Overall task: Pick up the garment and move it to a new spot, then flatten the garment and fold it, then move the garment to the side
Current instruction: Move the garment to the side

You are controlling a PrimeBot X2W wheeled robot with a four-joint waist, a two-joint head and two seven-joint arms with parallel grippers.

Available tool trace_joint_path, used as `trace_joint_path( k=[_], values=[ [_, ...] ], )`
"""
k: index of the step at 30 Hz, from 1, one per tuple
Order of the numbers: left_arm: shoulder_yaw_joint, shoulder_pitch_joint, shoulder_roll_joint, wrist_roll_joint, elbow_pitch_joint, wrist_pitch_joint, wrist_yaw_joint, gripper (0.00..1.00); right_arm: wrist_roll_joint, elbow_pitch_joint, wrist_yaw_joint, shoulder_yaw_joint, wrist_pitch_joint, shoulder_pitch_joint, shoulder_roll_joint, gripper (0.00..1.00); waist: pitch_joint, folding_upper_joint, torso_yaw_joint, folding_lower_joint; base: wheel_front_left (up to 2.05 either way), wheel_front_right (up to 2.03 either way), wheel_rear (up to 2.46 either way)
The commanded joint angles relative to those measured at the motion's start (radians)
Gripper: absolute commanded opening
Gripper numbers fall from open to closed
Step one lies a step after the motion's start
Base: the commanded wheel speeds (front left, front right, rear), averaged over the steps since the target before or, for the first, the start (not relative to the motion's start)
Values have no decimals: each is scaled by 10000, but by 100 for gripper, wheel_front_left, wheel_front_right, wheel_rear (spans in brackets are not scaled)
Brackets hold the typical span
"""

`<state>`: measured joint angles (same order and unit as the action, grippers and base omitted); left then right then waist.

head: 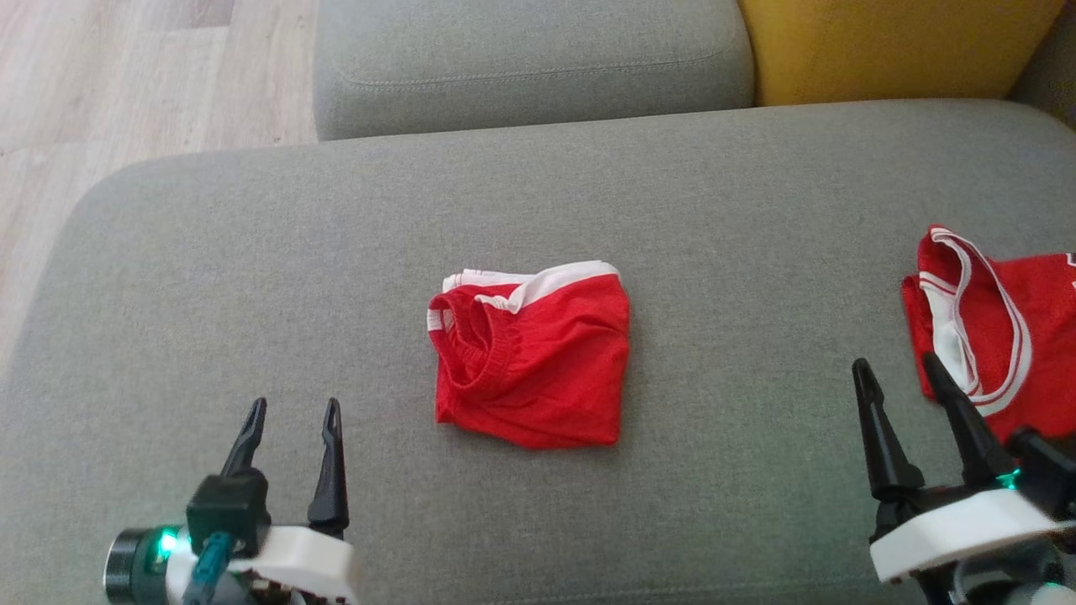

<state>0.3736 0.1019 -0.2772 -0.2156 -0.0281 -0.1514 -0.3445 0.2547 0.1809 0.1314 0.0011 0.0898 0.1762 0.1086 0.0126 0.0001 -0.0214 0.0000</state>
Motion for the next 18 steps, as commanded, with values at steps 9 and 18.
trace_joint_path(
  k=[9, 18],
  values=[
    [-239, -772, -162, -31, -308, -133, -24, 100, -3, 352, -7, 35, 91, -309, 129, 100, -211, -1, 220, 0, 0, 0, 0],
    [55, -2023, 152, 179, -276, -532, 199, 100, 299, -1027, -7, 431, 344, -1362, 385, 100, -1177, -1, 1256, 0, 0, 0, 0]
  ],
)
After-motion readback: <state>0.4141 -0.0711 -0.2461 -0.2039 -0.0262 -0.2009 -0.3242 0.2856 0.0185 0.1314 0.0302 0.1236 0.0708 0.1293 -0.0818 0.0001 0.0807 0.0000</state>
